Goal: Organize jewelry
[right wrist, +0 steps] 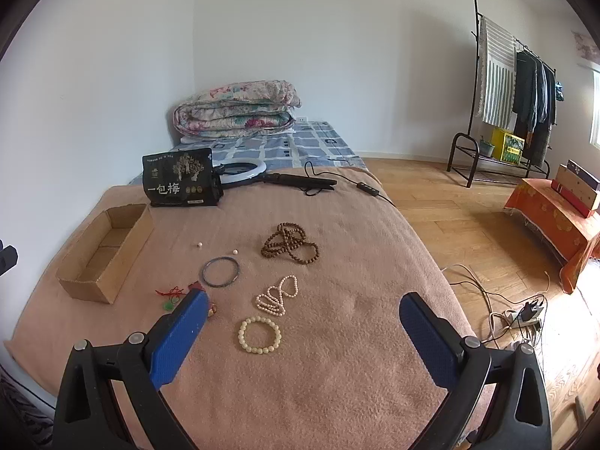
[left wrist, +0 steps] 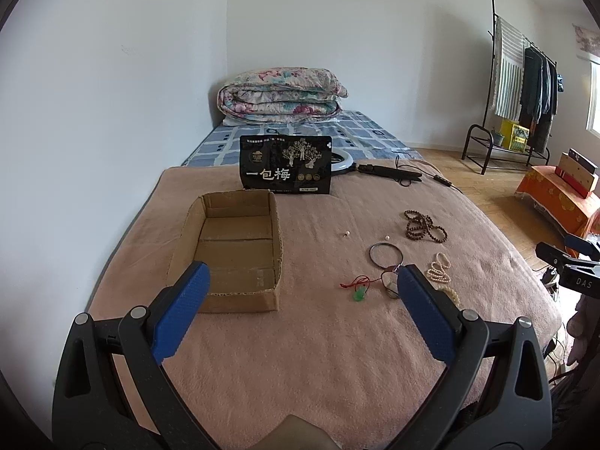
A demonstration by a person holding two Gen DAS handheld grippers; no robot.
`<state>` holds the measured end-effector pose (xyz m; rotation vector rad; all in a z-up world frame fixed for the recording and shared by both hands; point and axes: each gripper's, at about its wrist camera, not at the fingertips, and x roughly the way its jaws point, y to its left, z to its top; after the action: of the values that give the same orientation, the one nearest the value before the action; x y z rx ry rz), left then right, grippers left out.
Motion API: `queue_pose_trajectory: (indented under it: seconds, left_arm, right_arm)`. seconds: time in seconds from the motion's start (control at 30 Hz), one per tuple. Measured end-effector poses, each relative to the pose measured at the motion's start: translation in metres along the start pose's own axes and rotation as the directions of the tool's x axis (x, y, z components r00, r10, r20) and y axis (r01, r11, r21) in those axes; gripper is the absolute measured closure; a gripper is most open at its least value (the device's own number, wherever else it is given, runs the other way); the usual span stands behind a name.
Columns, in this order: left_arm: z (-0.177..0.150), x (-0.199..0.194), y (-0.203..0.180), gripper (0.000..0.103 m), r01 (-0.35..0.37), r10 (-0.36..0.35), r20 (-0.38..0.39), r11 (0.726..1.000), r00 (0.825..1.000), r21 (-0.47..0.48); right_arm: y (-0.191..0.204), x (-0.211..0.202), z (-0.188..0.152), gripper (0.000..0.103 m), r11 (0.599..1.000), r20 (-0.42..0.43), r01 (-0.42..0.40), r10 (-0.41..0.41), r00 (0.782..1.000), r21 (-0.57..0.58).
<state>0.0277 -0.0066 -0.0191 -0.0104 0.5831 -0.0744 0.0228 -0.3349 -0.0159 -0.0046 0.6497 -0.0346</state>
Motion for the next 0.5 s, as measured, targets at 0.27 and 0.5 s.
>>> queue_pose_trajectory:
  seconds: [0.27,0.5]
  left_arm:
    - [0.003,0.029,-0.009,0.001,0.082,-0.08,-0.082,0.996,0.993,0.022]
    - [-0.002,0.055,-0.036,0.001,0.16,-0.148,-0.127,0.983,0.981,0.09]
  right_arm:
    - [-0.003,0.024,0.01,0.0,0.994,-0.044,-0.017,0.012,0.999,-0.104]
    - [-0.011,0.07,0.005,0.005,0.987,-0.197,-0.115,0.092,0.976,-0.111]
